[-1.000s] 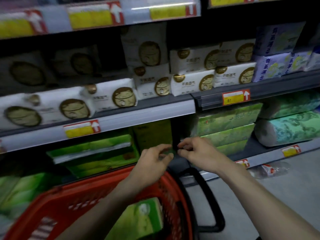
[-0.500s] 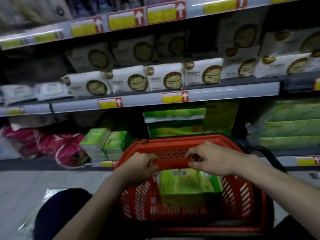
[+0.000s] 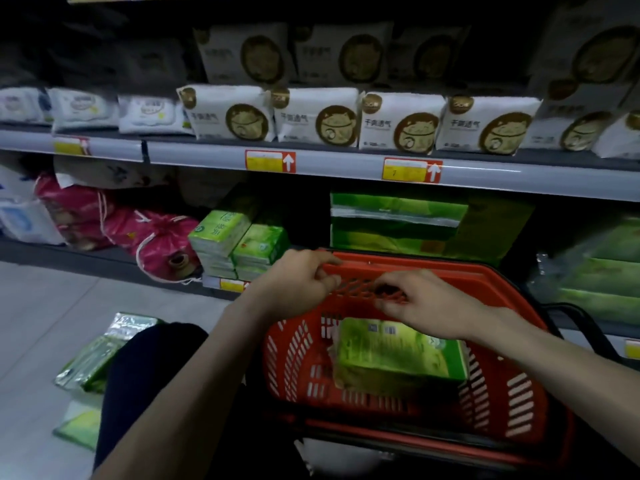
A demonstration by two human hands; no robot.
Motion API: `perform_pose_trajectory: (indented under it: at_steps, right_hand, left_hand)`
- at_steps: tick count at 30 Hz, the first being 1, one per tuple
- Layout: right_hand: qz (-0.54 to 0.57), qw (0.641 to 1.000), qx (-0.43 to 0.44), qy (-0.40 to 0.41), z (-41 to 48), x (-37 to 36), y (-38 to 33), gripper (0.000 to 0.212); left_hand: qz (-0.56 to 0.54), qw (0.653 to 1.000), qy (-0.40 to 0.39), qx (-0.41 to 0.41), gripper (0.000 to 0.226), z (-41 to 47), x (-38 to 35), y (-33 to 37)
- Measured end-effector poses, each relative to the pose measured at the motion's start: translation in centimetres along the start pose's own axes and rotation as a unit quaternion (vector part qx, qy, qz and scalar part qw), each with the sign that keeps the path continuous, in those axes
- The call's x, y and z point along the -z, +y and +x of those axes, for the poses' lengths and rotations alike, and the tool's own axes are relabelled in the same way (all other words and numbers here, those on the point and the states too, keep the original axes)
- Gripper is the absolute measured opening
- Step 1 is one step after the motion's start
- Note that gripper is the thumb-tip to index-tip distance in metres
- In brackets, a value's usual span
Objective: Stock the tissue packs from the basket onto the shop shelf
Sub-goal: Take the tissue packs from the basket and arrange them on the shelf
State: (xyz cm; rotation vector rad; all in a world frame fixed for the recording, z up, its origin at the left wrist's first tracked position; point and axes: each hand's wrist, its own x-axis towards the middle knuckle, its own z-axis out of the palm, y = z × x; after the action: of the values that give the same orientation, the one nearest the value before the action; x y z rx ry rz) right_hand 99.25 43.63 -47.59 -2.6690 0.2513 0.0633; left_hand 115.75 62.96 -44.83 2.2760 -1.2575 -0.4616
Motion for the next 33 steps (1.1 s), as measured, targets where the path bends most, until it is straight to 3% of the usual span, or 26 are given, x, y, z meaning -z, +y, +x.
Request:
perform_pose_trajectory:
  at_steps: [4, 7, 12, 16, 20, 29, 33]
  right_hand:
    - [-0.073, 0.991, -0.049, -0.098, 0.4, -1.5, 0.5, 0.044]
    - [-0.134, 0.974, -0.087, -0.161, 0.8, -3.1, 2.2, 0.068]
    - [-0.217, 0.938, -0.14, -0.23, 0.5, -5.9, 5.2, 0.087]
    - [-0.266, 0.919, -0.157, -0.243, 0.2, -7.6, 8.1, 0.099]
    - [-0.257, 0.913, -0.18, -0.261, -0.2, -8.8, 9.8, 0.122]
    - [-0.255, 0.903, -0.209, -0.274, -1.8, -10.5, 13.1, 0.138]
    - [-0.269, 0.906, -0.199, -0.258, -1.3, -10.4, 12.8, 0.135]
  left_hand:
    - [0.002, 1.0, -0.004, 0.011, 0.04, -0.6, -1.2, -1.3]
    - [0.066, 0.995, -0.072, 0.014, 0.052, -0.1, -3.8, -2.3]
    - [0.149, 0.974, -0.173, -0.006, 0.079, 3.1, -9.1, -2.1]
    - [0.232, 0.948, -0.218, 0.005, 0.082, 6.0, -12.9, -2.2]
    - [0.31, 0.919, -0.246, 0.012, 0.112, 7.2, -16.6, -3.4]
    - [0.29, 0.931, -0.222, -0.012, 0.138, 6.3, -20.8, -7.5]
    - [0.248, 0.946, -0.207, -0.015, 0.129, 6.6, -20.8, -7.2]
